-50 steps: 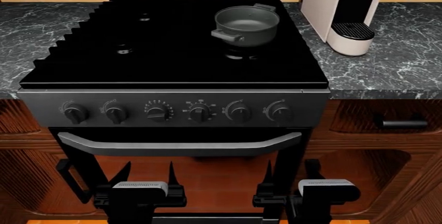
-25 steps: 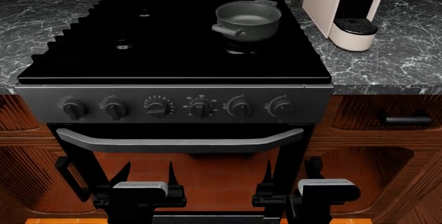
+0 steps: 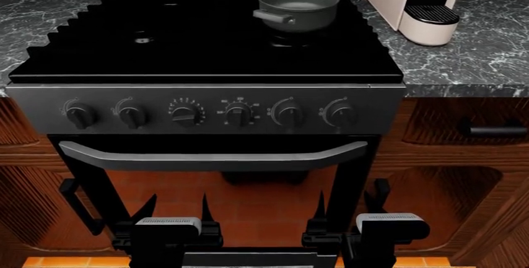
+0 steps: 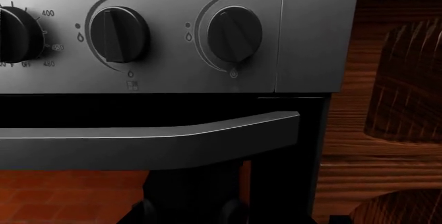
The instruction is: Turn off the front right burner of the stove.
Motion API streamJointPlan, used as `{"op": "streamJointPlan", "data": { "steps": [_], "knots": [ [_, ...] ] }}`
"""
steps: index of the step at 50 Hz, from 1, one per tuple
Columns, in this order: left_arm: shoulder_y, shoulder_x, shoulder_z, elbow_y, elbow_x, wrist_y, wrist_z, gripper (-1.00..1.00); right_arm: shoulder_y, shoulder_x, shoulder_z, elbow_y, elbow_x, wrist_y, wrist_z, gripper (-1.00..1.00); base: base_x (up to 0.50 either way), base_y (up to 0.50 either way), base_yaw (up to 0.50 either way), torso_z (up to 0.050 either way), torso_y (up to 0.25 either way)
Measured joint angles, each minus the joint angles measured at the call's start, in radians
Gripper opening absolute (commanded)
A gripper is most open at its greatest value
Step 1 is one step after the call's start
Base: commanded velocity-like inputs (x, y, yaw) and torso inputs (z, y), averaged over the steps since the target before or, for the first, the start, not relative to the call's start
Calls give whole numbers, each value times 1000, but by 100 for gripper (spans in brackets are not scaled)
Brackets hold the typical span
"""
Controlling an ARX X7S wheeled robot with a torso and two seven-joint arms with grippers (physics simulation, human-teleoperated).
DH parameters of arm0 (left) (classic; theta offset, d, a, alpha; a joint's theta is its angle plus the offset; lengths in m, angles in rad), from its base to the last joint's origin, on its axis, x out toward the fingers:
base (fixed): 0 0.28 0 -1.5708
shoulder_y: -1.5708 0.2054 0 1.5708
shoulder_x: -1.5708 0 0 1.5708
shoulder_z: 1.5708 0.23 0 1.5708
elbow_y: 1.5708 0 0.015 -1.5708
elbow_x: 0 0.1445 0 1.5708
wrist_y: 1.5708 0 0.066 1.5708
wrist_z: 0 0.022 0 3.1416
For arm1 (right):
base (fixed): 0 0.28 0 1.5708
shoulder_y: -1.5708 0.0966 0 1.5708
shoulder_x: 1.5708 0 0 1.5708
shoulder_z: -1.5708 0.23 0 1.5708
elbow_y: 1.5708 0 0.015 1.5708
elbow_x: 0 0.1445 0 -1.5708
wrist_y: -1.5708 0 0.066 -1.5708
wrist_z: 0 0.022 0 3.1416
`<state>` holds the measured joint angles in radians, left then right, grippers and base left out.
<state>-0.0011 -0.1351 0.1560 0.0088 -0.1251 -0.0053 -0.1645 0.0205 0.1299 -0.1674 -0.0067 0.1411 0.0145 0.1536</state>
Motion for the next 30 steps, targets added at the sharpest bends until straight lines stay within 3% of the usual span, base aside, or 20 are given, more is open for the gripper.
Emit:
{"op": "streamJointPlan", "data": {
  "steps": [15,30],
  "knots": [
    [1,-10,11,1,-9,2,-13,100,5,9,-11,12,10,-10,11,100,0,0,0,-48,0],
    [1,-19,21,2,-18,6,-22,100,6,18,-23,12,4,-25,30,100,0,0,0,-2,0]
  ]
}}
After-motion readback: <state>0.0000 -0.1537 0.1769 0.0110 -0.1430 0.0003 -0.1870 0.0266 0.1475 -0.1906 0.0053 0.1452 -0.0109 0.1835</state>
